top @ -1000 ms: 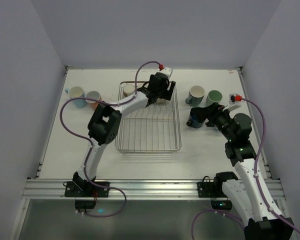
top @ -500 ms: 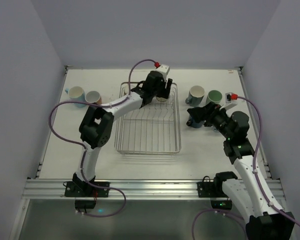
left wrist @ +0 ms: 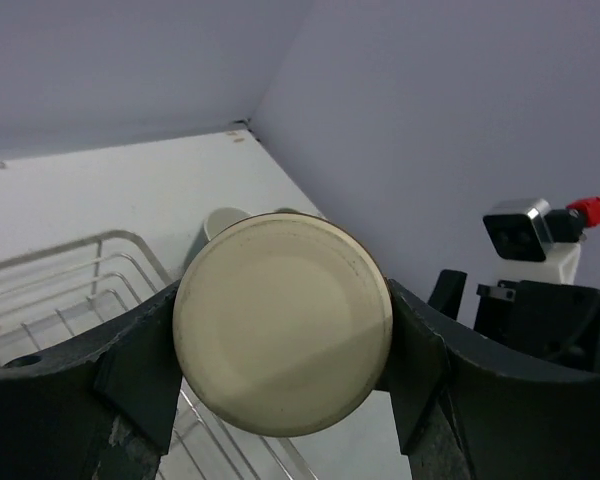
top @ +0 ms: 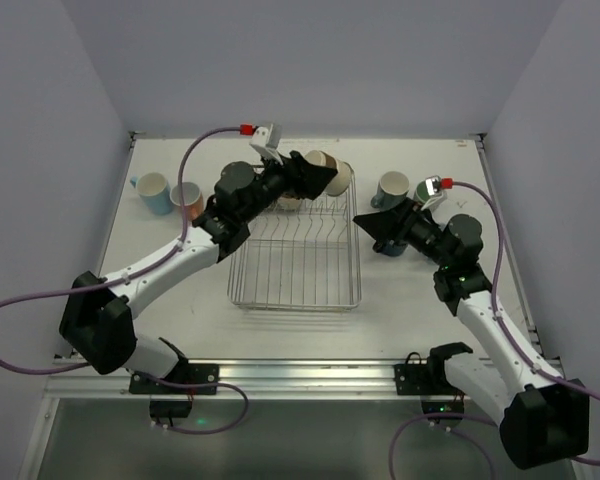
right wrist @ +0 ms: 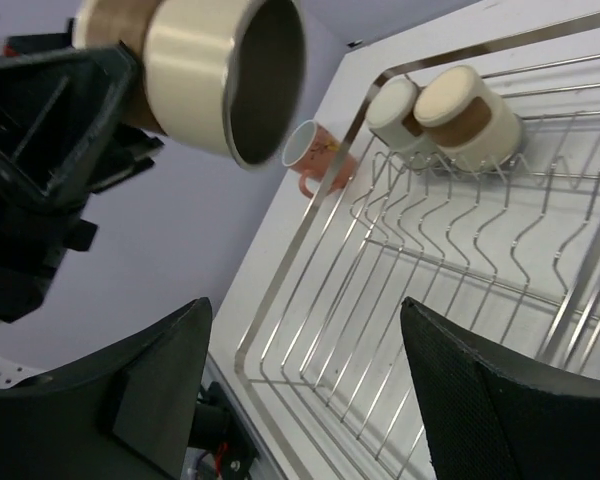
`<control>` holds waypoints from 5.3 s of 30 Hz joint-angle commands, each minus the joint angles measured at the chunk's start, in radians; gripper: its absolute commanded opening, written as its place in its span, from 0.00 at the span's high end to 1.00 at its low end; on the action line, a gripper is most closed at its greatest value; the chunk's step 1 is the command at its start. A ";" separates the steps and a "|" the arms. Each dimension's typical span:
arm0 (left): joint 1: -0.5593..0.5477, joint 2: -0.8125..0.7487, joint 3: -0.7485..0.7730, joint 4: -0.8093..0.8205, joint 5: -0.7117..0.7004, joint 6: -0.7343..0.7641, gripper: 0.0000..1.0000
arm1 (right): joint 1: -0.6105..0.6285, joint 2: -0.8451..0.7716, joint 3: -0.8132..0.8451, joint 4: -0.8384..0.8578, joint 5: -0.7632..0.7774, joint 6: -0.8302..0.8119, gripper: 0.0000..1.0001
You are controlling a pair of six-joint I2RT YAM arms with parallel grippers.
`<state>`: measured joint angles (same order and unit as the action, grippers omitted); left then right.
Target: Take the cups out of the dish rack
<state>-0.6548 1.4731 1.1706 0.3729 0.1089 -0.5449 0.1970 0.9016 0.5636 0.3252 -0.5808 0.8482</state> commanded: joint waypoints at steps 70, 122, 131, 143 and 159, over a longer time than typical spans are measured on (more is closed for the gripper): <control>0.007 0.107 -0.005 -0.316 -0.434 0.214 0.00 | 0.252 0.162 0.377 -1.083 0.708 -0.357 0.41; 0.087 0.007 -0.030 0.042 0.041 -0.010 0.86 | 0.254 -0.101 0.049 -0.151 0.256 -0.045 0.08; 0.070 -0.157 -0.371 0.529 0.342 -0.454 0.87 | 0.254 -0.053 0.001 0.121 0.145 0.077 0.18; -0.020 -0.169 -0.445 0.636 0.353 -0.497 0.77 | 0.254 -0.026 -0.031 0.302 0.125 0.149 0.55; -0.020 -0.626 -0.503 -0.122 0.100 -0.069 0.00 | 0.255 -0.087 0.283 -0.863 0.424 -0.207 1.00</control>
<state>-0.6712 0.9813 0.6498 0.4988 0.3309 -0.7849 0.4549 0.8185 0.7677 -0.0433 -0.3180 0.7929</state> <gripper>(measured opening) 0.998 0.056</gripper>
